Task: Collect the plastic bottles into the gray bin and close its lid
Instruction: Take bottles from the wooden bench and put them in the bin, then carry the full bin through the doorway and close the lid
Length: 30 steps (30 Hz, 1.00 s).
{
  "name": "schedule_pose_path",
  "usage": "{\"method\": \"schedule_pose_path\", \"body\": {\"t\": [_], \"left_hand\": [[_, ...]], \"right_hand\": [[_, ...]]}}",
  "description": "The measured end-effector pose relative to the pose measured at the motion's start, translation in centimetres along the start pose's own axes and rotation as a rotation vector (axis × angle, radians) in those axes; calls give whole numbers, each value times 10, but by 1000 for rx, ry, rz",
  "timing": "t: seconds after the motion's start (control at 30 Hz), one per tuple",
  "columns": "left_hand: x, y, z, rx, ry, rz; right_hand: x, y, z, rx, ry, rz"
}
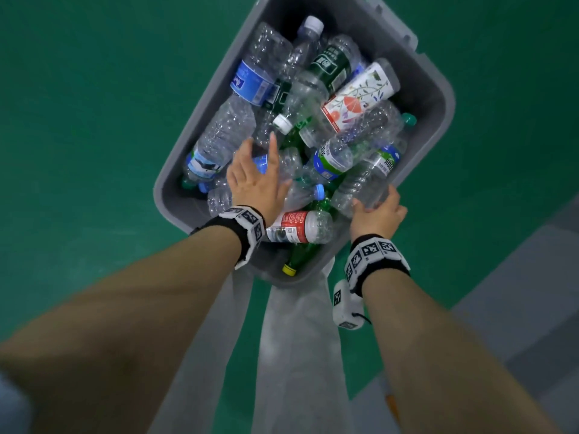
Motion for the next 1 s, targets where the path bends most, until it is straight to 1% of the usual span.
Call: {"method": "schedule_pose_path", "body": {"t": [0.1, 0.2, 0.27, 0.33, 0.4, 0.5, 0.57, 0.63, 0.77, 0.9, 1.0], "left_hand": [[16, -24, -5, -97, -60, 23], [34, -47, -13, -177, -113, 85], [43, -61, -20, -226, -109, 105], [52, -70, -26, -239, -103, 109], [64, -69, -33, -195, -118, 90], [81, -60, -43, -82, -194, 85], [87, -52, -52, 31, -250, 135], [87, -50, -63, 96, -274, 209], [85, -56, -74, 117, -314, 266], [85, -64, -70, 137, -343, 341], [83, -69, -64, 166, -363, 405]], "right_hand": [[-7, -1, 7, -18, 73, 29], [-11, 6, 13, 20, 172, 66], [-11, 12, 15, 47, 198, 66], [-11, 17, 15, 60, 217, 44], [-11, 22, 12, 69, 246, 17], [-11, 26, 5, 61, 293, -54], [-13, 27, 0, 58, 327, -95], [-16, 27, -4, 57, 368, -149], [-20, 24, -11, 51, 406, -183], [-27, 21, -12, 39, 374, -206], [-28, 14, -9, 45, 341, -149]]}}
Point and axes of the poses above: each hand's wrist, its own z-axis away from the middle knuckle, its own y-axis out of the palm, x = y × z, the point moved 8 cm from there along -z, towards the middle knuckle, and after that the axes turned 1 degree about z, right-handed, at the moved point
